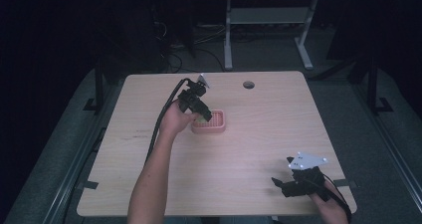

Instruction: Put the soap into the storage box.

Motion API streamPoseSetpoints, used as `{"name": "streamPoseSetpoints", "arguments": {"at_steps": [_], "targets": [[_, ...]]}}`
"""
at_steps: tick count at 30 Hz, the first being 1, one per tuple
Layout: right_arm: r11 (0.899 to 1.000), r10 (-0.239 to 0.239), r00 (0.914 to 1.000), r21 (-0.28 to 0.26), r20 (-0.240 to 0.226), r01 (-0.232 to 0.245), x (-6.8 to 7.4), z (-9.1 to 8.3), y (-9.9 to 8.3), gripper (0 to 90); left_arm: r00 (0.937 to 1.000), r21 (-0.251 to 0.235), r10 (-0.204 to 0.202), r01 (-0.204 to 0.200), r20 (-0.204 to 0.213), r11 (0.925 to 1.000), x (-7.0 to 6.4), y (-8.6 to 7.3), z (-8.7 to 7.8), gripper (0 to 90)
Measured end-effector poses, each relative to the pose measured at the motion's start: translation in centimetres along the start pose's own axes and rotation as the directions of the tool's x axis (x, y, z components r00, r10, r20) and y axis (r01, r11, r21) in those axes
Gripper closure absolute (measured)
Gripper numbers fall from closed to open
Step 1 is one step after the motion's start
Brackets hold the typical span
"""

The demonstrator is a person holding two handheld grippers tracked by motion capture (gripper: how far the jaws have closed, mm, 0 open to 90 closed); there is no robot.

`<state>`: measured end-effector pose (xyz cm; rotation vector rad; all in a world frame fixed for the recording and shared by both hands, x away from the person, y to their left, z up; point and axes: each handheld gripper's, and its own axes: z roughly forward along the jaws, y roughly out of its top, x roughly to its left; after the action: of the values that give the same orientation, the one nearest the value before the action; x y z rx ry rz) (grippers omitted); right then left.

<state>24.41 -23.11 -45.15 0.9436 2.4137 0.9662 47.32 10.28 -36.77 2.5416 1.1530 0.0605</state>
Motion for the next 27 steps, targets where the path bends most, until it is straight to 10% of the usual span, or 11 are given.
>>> {"name": "streamPoseSetpoints", "arguments": {"at_steps": [27], "targets": [[1.0, -0.01, 1.0, 0.006, 0.002, 0.01, -0.1, 0.2, 0.0, 13.8, 0.9996, 0.015, -0.029, 0.029, -0.004, 0.9995, 0.3, 2.1, 2.5, 26.4]]}}
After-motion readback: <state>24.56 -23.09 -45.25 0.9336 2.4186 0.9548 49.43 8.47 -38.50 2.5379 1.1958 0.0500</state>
